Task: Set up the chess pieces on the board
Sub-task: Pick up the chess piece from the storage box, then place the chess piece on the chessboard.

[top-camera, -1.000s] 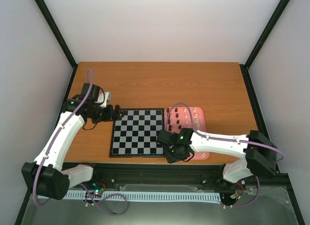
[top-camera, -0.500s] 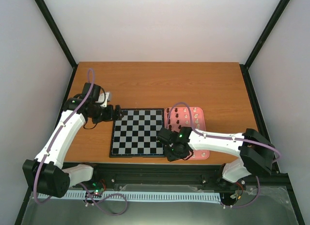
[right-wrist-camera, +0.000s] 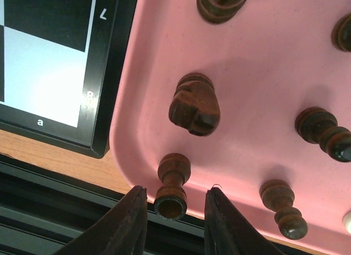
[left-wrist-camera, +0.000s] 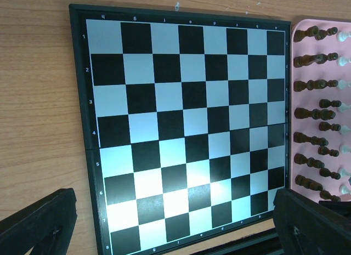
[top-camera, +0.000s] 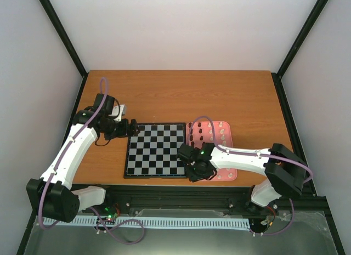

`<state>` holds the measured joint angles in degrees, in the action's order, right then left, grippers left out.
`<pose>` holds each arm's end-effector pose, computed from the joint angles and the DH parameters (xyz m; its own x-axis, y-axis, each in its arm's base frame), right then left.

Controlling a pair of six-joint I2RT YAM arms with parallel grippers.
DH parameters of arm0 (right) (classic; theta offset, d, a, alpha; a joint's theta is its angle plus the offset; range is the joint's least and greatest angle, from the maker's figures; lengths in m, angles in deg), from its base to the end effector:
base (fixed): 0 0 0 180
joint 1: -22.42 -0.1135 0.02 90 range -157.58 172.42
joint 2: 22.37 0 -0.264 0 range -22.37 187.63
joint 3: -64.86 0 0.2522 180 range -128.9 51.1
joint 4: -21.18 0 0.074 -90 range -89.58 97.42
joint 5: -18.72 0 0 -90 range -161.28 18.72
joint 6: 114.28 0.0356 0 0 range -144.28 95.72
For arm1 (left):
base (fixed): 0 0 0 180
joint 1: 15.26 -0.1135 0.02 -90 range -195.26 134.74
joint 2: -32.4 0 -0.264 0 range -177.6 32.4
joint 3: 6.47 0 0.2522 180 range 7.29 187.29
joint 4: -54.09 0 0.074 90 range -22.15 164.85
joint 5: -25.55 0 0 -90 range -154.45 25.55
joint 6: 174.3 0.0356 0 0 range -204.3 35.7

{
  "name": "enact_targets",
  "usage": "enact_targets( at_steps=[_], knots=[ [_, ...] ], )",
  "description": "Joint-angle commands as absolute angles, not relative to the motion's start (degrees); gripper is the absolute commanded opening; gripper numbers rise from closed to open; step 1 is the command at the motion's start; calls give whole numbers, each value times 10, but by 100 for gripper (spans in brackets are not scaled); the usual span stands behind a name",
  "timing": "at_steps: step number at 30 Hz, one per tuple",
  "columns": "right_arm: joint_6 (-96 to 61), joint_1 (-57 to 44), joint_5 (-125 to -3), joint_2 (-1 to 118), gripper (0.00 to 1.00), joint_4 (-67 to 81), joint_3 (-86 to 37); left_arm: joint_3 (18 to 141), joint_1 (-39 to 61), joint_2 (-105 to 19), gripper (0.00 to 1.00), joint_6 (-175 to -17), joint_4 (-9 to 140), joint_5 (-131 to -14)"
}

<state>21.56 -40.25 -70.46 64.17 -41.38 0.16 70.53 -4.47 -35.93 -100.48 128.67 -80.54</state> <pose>0.1138 0.2213 0.1741 -0.9560 -0.2875 -0.0578 -0.2915 0.9532 0.0799 0.2103 -0.0501 0.2981 -0.9423 -0.0930 -0.3215 0.0296 0.9337 -0.3567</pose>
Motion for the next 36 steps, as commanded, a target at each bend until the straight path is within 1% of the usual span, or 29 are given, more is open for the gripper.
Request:
enact_targets(
  at_steps=[1,5,9,18,23,29,36],
  knots=[
    [209,-399,-704,653,30,-403,0,713,-42,-362,100,-993,1277,-806],
    [208,-398,-705,657,27,-400,0,712,-42,-362,100,-993,1278,-806],
    [207,-398,-706,661,22,-400,-2,710,-42,-362,100,-993,1277,-805],
    [213,-398,-709,649,3,-415,-6,708,-42,-359,100,-993,1279,-804],
    [212,-400,-710,640,3,-455,-39,710,-42,-358,100,-994,1281,-804],
    [204,-417,-712,639,3,-506,-118,710,-42,-356,100,-994,1283,-804],
    [179,-423,-698,684,3,-484,-150,710,-42,-356,100,-994,1284,-803]
  ],
)
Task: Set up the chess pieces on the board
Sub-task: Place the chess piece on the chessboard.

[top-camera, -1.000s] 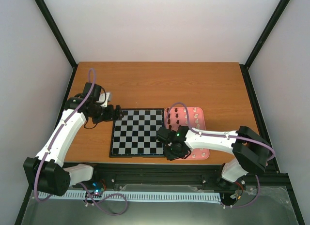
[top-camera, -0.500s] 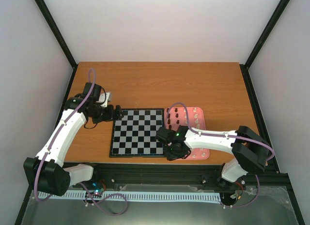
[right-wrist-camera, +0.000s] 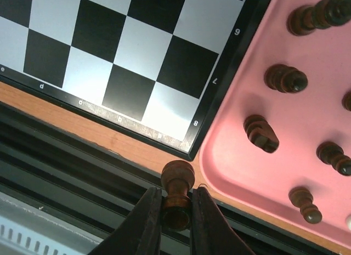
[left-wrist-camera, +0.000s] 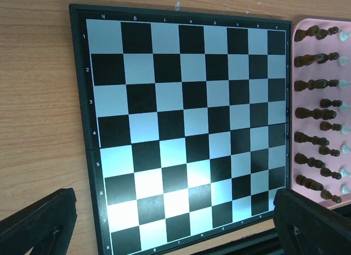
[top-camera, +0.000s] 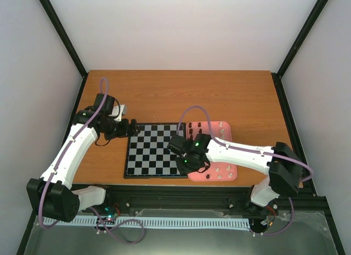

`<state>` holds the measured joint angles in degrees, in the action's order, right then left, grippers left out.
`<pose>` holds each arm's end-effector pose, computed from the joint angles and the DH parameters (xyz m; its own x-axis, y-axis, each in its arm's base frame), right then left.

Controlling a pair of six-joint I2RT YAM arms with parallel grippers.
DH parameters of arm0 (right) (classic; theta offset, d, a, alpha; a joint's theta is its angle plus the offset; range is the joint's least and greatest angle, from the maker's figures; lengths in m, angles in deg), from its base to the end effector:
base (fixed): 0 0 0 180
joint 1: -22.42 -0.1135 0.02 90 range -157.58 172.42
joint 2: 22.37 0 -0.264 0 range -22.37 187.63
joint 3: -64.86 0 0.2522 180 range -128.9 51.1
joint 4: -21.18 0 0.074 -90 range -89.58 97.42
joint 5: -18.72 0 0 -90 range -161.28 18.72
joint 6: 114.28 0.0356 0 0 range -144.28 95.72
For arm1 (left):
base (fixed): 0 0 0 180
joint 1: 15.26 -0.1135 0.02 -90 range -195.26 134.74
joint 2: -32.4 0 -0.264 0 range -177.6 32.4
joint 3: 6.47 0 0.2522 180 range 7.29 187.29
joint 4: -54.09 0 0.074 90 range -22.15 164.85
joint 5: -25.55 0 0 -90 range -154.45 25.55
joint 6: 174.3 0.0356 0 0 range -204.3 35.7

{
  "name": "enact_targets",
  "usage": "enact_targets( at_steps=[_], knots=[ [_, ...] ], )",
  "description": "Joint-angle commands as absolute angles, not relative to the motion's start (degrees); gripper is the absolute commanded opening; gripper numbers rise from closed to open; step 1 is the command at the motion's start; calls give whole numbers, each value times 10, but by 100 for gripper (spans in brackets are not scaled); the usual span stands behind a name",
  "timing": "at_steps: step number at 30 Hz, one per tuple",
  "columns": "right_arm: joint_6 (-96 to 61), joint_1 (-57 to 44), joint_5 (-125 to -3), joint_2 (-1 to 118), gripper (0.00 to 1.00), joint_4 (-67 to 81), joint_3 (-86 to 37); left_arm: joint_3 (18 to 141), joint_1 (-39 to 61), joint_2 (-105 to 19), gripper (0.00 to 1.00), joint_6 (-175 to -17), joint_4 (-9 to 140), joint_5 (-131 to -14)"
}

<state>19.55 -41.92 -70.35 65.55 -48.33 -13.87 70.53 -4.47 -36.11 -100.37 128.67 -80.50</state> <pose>0.1211 0.2534 0.2296 -0.9314 -0.3398 -0.1303 -0.3571 0.9224 0.1472 0.2109 -0.0502 0.2975 -0.9432 -0.0911 -0.3195 0.0301 0.9344 -0.3551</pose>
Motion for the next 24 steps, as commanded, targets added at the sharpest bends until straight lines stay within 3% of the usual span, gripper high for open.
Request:
enact_targets(
  at_steps=[1,24],
  knots=[
    [176,-423,-696,694,3,-479,-152,710,-42,-356,100,-994,1284,-801],
    [132,-418,-712,786,3,-460,-198,708,-42,-357,100,-992,1283,-796]
  ],
)
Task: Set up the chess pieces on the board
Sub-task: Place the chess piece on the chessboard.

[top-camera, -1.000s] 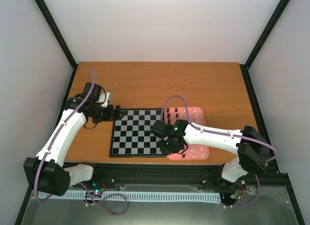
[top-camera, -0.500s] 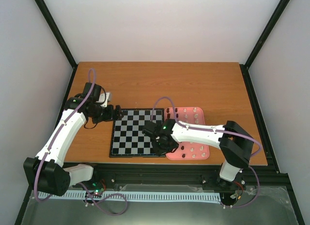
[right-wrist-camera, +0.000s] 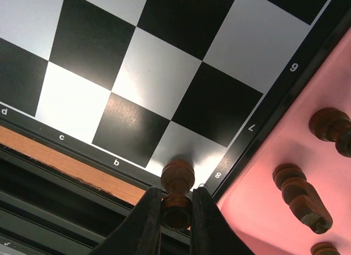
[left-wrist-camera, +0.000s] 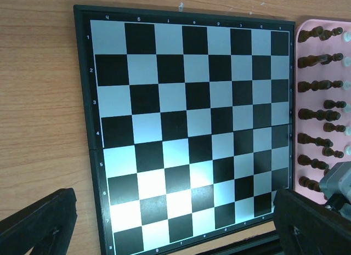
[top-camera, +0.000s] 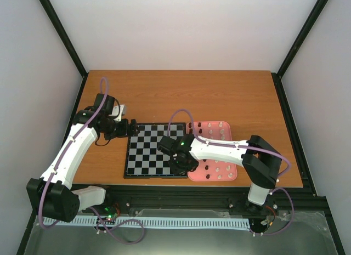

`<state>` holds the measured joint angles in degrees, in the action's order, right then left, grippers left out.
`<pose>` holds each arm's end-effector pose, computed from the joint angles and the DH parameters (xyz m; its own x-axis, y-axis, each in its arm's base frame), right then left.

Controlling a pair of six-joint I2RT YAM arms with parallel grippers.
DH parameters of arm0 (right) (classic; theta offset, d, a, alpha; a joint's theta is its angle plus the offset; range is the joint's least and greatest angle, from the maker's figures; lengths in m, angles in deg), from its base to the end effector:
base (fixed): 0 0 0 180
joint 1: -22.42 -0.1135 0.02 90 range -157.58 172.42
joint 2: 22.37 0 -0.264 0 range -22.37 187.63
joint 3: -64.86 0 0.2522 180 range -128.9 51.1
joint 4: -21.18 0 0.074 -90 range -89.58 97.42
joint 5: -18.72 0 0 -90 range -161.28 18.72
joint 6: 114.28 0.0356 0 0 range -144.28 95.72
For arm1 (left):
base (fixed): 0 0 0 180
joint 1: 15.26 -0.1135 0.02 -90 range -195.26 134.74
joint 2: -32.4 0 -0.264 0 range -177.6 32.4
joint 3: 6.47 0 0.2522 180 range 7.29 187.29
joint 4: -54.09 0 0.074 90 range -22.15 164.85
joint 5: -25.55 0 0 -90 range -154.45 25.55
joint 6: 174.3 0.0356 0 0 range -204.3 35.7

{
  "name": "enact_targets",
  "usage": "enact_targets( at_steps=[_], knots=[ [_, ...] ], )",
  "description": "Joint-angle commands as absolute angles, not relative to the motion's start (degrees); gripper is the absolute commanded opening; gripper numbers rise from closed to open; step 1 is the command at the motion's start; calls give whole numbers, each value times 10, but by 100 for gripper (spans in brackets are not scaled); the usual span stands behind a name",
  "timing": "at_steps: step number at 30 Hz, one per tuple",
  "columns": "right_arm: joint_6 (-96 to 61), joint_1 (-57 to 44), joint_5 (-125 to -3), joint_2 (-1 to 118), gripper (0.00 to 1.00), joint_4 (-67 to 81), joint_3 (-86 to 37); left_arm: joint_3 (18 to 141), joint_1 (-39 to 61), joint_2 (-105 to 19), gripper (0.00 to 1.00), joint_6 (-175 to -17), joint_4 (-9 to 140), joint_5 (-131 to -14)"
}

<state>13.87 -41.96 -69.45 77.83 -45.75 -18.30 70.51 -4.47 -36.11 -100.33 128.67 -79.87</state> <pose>0.1371 0.2885 0.1904 -0.8958 -0.4401 -0.0630 -0.4442 0.8914 0.0899 0.2110 -0.0498 0.2973 -0.9423 -0.0914 -0.3221 0.0271 0.9380 -0.3455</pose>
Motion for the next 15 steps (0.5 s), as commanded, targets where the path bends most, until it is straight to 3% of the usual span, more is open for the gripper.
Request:
enact_targets(
  at_steps=[1,7,15],
  knots=[
    [132,-417,-713,787,3,-458,-197,707,-42,-357,100,-992,1284,-796],
    [126,-414,-712,797,3,-454,-196,705,-42,-359,100,-991,1281,-796],
    [123,-414,-705,803,13,-447,-194,701,-42,-360,100,-991,1278,-798]
  ],
)
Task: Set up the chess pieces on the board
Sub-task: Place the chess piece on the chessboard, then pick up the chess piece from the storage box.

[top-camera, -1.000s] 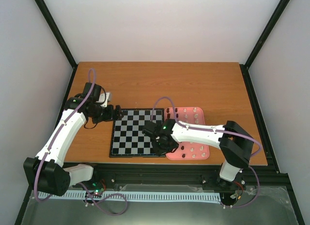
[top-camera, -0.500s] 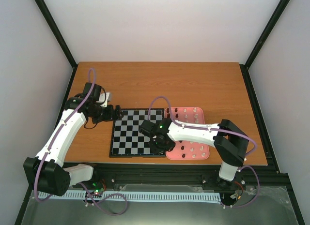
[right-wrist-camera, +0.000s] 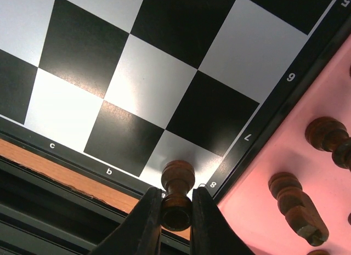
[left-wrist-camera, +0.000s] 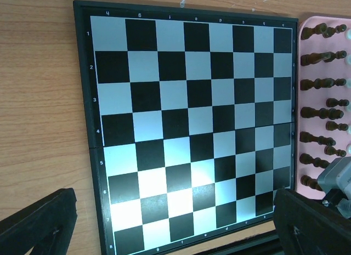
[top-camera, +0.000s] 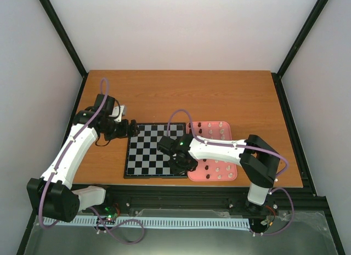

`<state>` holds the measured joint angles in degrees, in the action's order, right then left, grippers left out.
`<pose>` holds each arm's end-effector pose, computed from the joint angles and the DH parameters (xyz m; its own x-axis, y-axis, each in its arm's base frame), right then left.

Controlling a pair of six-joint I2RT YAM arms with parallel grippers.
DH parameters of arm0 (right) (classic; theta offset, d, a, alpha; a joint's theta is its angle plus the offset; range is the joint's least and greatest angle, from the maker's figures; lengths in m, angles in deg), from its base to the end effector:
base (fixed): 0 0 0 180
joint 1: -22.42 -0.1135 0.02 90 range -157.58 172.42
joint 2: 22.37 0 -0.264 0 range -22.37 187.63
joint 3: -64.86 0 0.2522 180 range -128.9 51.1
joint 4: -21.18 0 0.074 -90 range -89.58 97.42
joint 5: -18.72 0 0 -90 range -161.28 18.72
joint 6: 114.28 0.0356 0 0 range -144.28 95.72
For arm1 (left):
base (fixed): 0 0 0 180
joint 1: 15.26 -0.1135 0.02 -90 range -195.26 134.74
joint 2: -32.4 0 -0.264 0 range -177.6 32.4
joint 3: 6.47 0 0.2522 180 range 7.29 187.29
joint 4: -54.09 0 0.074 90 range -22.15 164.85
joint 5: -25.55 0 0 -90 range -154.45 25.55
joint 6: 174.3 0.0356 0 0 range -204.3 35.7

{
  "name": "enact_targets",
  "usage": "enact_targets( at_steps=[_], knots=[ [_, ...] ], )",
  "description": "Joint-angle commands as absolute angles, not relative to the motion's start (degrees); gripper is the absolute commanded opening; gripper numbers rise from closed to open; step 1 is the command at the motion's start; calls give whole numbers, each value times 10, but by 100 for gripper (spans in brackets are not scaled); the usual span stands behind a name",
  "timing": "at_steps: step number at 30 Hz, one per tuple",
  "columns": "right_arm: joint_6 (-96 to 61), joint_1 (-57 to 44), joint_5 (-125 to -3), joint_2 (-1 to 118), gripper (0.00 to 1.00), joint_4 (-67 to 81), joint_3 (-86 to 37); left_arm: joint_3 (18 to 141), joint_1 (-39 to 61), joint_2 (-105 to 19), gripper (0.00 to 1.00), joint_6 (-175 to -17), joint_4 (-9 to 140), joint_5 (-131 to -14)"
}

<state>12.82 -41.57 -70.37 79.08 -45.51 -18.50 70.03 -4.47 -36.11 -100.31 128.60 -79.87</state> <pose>0.1407 0.2897 0.1848 -0.8907 -0.4501 -0.0630 -0.4538 0.8885 0.0675 0.2106 -0.0498 0.2949 -0.9445 -0.0907 -0.3157 0.0250 0.9385 -0.3443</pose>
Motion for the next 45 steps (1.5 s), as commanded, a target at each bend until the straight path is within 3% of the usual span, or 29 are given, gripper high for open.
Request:
enact_targets(
  at_steps=[1,7,18,32,45],
  knots=[
    [122,-414,-703,802,15,-447,-194,700,-42,-360,100,-991,1278,-800],
    [122,-414,-698,785,32,-445,-191,700,-42,-360,100,-991,1278,-800],
    [160,-414,-735,695,51,-508,-209,702,-42,-360,100,-991,1280,-799],
    [195,-357,-729,669,53,-477,-97,710,-42,-375,100,-991,1277,-805],
    [149,-332,-706,704,51,-435,-84,711,-42,-385,100,-990,1278,-800]
  ],
)
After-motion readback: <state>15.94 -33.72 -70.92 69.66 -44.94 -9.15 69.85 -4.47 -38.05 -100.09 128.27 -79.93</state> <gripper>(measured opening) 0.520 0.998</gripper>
